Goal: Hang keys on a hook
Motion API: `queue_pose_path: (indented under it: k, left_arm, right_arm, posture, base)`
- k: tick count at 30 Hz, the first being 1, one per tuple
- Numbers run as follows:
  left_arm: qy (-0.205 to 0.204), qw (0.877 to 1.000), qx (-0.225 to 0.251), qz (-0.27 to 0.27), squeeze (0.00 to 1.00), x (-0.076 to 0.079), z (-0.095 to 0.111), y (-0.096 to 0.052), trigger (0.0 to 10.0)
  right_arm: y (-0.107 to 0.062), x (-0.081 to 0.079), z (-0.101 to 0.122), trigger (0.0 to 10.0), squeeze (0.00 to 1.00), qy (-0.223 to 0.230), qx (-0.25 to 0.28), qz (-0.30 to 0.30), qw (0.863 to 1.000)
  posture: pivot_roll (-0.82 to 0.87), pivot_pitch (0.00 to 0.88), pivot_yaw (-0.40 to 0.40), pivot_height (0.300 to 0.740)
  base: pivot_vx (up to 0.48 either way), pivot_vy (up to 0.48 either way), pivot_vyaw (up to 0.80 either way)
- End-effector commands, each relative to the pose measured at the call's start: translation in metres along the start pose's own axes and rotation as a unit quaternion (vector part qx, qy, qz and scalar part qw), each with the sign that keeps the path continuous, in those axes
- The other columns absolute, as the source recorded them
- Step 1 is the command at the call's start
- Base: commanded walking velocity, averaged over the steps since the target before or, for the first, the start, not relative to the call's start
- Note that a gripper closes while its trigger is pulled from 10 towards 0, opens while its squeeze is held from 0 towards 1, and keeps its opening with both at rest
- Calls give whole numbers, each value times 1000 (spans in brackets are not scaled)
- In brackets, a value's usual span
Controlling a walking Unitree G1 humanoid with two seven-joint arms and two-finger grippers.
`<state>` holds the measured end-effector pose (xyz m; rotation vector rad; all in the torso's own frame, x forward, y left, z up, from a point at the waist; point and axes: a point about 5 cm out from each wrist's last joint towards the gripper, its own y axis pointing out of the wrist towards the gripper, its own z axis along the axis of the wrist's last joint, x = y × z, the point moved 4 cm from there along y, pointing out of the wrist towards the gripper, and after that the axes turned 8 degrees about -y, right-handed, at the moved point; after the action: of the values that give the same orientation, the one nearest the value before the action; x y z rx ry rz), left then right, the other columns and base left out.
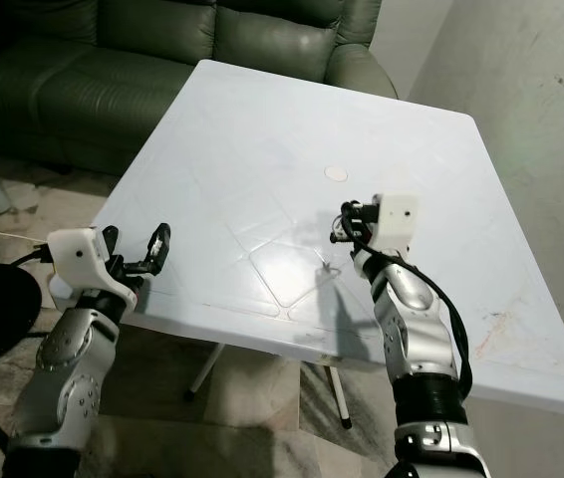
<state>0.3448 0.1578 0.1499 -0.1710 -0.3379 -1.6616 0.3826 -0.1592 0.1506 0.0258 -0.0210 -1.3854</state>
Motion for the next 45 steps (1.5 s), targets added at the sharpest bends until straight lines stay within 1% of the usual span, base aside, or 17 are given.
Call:
queue_pose_path:
  k: [1,2,4,8,10,14,17,19,21,25,28,33,37,39,42,44,45]
  left_arm:
    - [7,1000,0,-1,0,-2,1,5,10000]
    - [7,1000,0,-1,0,-2,1,5,10000]
    - [15,1000,4,-1,0,-4,4,7,10000]
    - [9,1000,6,3,0,-6,5,10,10000]
    - [9,1000,7,2,0,-6,5,12,10000]
    - [-1,1000,15,-4,0,-6,7,14,10000]
    - [-9,1000,20,-13,0,-8,8,15,10000]
    - [-8,1000,21,-15,0,-9,8,14,10000]
    - [-11,1000,21,-13,0,-11,8,15,10000]
    - [-25,999,31,-25,0,-11,12,12,10000]
    - [-27,999,29,-27,0,-12,13,9,10000]
    - [-37,998,33,-31,0,-15,14,4,10000]
    - [-53,998,33,-25,0,-18,14,2,10000]
    - [-63,997,38,-27,0,-17,17,1,10000]
    - [-73,996,42,-30,0,-16,18,0,10000]
    - [-78,996,40,-33,0,-13,15,-3,10000]
    - [-80,995,37,-36,0,-11,13,-5,10000]
  right_arm:
    - [-4,4,4,10000,0,9,3,-21,1000]
    - [-4,4,4,10000,0,9,3,-21,1000]
    - [-6,3,10,10000,0,-5,28,-24,999]
    - [-11,-1,20,10000,0,-17,67,-12,998]
    - [-14,0,25,10000,0,-21,87,-17,996]
    - [-18,5,29,10000,0,-18,100,-32,994]
    - [-23,10,32,10000,0,-5,110,-48,993]
    - [-26,16,30,10000,0,-5,108,-64,992]
    - [-27,19,30,10000,0,-8,108,-72,991]
    - [-32,21,34,10000,0,-8,121,-78,990]
    - [-36,20,35,10000,0,-7,127,-80,989]
    - [-42,22,32,10000,0,-7,123,-92,988]
    - [-44,24,29,10000,0,-14,112,-99,989]
    - [-45,25,28,10000,0,-26,108,-103,988]
    - [-48,22,26,10000,0,-44,103,-96,989]
    - [-51,13,22,10000,0,-67,98,-81,990]
    - [-53,9,19,10000,0,-62,93,-77,991]
  posture:
    - [31,0,-101,740]
    - [31,0,-101,740]
    - [27,0,-97,740]
    - [18,0,-88,740]
    - [16,0,-85,740]
    - [5,0,-74,740]
    - [2,0,-66,740]
    - [0,0,-60,740]
    - [0,0,-58,740]
    - [-7,0,-46,740]
    - [-11,0,-43,740]
    - [-17,0,-37,740]
    - [-19,0,-38,740]
    - [-22,0,-36,740]
    - [-29,0,-32,740]
    - [-32,0,-30,740]
    - [-32,0,-28,740]
  base:
    - [0,0,0]
    - [0,0,0]
    - [0,0,0]
    - [0,0,0]
    - [0,0,0]
    - [0,0,0]
    - [0,0,0]
    - [0,0,0]
    - [0,0,0]
    - [0,0,0]
    - [0,0,0]
    - [0,0,0]
    - [0,0,0]
    - [0,0,0]
    - [0,0,0]
    - [0,0,0]
    - [0,0,0]
